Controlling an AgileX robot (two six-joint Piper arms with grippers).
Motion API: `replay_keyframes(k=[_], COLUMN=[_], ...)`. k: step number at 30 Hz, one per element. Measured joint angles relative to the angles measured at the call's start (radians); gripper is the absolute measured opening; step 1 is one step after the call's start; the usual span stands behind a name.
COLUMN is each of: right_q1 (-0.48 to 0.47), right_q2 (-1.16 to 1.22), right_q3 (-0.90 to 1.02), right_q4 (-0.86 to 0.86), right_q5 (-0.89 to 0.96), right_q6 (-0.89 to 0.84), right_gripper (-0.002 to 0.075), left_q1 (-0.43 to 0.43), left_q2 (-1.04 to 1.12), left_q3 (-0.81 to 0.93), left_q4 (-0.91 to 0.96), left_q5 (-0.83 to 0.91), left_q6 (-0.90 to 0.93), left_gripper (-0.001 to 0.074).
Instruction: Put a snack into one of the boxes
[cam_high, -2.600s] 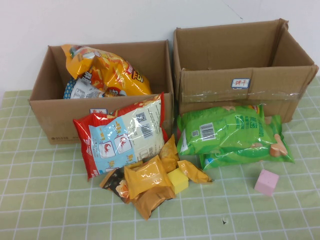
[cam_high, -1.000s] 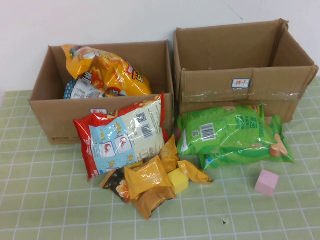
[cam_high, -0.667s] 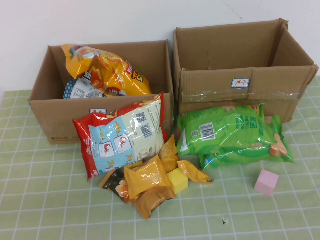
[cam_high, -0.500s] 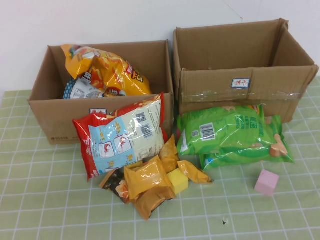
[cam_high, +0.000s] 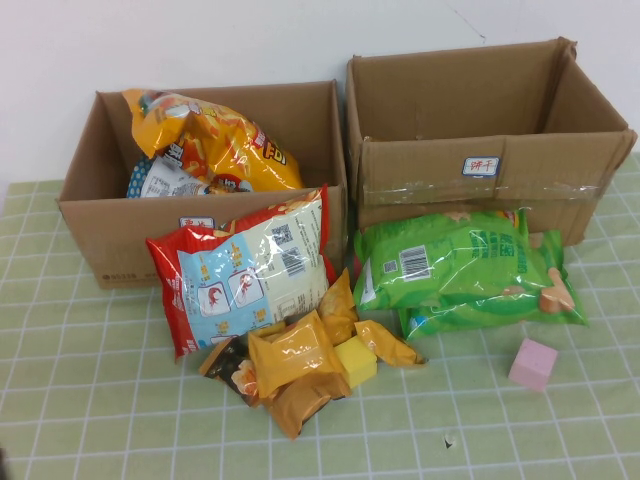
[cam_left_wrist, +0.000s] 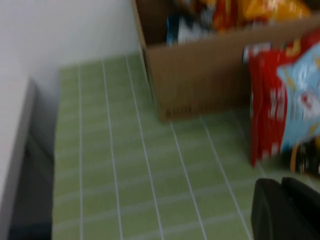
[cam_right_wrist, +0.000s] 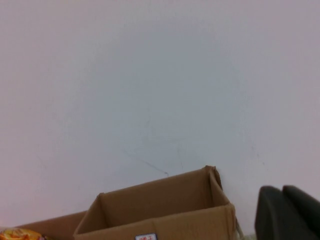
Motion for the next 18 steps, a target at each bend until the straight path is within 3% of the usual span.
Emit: replay_keyframes(k=[8, 13, 18], right_q1=[0.0, 0.0, 0.0], right_q2=[0.002, 0.11, 0.29], right_q3=[0.0, -0.002, -0.025], right_q4=[0.014, 0.014, 0.014], right_q5=[0.045, 0.127, 0.253], right_q6=[-0.002, -0.006, -0.021], right_gripper=[-0.0001, -0.0001, -0.0001], left_q1=[0.0, 0.0, 0.0], left_q2=[0.248, 0.434, 0.596], left_q3=[0.011, -0.028, -0.172], left_q4=[-0.132, -0.464, -0.538], left_q5=[0.009, 0.023, 0.044], left_q6=[-0.02, 0.325, 0.422], left_gripper=[-0.0002, -0.0002, 0.0])
